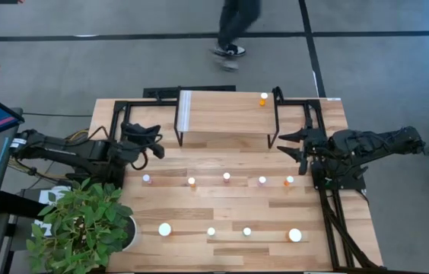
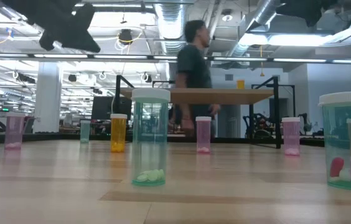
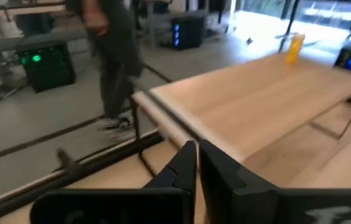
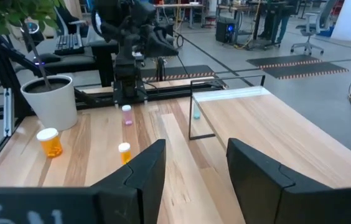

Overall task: Pick and place medicine bottles onto shelf by color
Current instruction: Put the top left green pill bottle on the shelf

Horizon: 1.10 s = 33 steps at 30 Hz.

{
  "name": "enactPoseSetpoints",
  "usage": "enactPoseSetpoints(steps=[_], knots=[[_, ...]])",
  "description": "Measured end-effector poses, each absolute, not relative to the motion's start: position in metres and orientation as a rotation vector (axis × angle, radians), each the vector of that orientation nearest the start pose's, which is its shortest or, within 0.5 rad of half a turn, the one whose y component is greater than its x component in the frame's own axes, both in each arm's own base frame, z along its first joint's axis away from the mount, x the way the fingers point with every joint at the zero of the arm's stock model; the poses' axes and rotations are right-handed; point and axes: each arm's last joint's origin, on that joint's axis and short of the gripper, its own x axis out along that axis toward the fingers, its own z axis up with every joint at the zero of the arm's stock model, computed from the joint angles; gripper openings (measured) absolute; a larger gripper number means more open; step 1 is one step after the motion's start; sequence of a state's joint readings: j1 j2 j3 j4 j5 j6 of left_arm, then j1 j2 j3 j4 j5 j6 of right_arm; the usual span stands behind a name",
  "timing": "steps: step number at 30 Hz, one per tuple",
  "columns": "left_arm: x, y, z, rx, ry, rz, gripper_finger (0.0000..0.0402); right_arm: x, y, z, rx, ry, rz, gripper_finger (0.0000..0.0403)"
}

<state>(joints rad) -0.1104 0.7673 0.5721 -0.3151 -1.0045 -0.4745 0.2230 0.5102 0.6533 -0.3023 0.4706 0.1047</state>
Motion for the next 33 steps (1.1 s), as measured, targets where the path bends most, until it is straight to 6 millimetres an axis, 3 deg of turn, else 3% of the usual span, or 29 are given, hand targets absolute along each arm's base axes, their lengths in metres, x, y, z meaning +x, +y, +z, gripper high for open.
enactPoseSetpoints(steps=[15,33], knots=[[0.138,0.02,0.213,-0.263,0.412,1.088,0.0164,0.116,0.012,0.313,0.05,0.127,-0.264,0.0191],[0.136,0.056,0.181,-0.398,0.503,1.017,0.0146,0.116,0.012,0.313,0.046,0.127,-0.264,0.019]])
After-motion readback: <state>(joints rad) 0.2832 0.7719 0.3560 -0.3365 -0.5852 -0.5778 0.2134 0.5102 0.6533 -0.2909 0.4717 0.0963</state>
